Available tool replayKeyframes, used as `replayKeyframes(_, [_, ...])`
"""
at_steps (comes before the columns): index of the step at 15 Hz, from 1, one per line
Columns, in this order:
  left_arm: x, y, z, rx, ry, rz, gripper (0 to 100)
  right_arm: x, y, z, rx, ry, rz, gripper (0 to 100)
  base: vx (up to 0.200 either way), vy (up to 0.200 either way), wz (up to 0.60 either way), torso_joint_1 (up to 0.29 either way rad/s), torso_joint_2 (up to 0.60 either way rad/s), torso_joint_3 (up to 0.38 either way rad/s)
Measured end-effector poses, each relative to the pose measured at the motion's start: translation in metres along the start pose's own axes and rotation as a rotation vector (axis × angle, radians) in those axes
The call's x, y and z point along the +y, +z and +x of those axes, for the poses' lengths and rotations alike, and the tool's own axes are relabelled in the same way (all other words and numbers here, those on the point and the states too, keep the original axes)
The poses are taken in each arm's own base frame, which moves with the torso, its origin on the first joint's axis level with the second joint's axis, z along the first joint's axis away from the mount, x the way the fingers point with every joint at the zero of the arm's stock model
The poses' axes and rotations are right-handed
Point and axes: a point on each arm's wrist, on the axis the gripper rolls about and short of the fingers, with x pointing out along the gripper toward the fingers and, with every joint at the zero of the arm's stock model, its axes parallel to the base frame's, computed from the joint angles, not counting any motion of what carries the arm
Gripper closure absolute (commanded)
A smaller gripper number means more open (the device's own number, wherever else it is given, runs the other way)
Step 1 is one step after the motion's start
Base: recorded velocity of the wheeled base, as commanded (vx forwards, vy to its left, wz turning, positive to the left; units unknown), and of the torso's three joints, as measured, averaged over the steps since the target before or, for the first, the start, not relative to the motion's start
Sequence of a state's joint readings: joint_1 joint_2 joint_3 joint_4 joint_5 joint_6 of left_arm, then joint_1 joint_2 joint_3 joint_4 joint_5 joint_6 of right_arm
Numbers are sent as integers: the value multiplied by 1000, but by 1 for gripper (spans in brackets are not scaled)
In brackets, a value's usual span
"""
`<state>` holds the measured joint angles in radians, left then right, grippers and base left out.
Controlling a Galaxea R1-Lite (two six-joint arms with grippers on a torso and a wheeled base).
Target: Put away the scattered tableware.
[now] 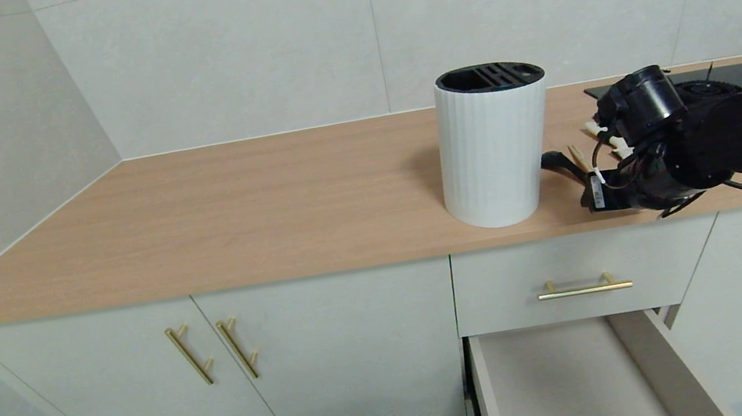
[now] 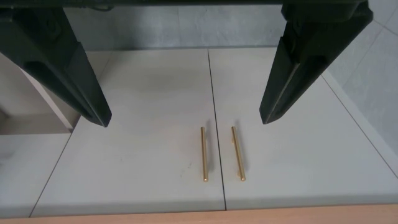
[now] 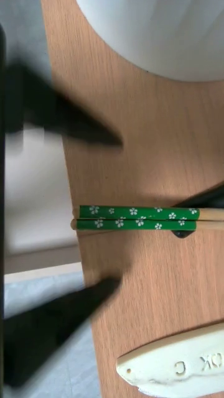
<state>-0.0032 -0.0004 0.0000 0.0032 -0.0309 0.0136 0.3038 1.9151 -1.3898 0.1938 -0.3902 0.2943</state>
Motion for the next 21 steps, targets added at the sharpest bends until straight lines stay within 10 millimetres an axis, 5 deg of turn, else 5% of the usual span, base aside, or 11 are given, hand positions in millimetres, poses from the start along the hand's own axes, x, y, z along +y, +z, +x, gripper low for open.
replayKeyframes(12, [0, 0, 0, 0, 0, 0, 0, -7, 4, -11, -20, 0, 22, 100, 0, 0, 0, 0, 0, 0])
replayKeyframes(17, [0, 0, 0, 0, 0, 0, 0, -25, 4, -69, -94, 47, 56, 100, 0, 0, 0, 0, 0, 0])
replayKeyframes(21, [0, 0, 0, 0, 0, 0, 0, -54, -17, -129, -57, 71, 32, 100, 0, 0, 0, 0, 0, 0])
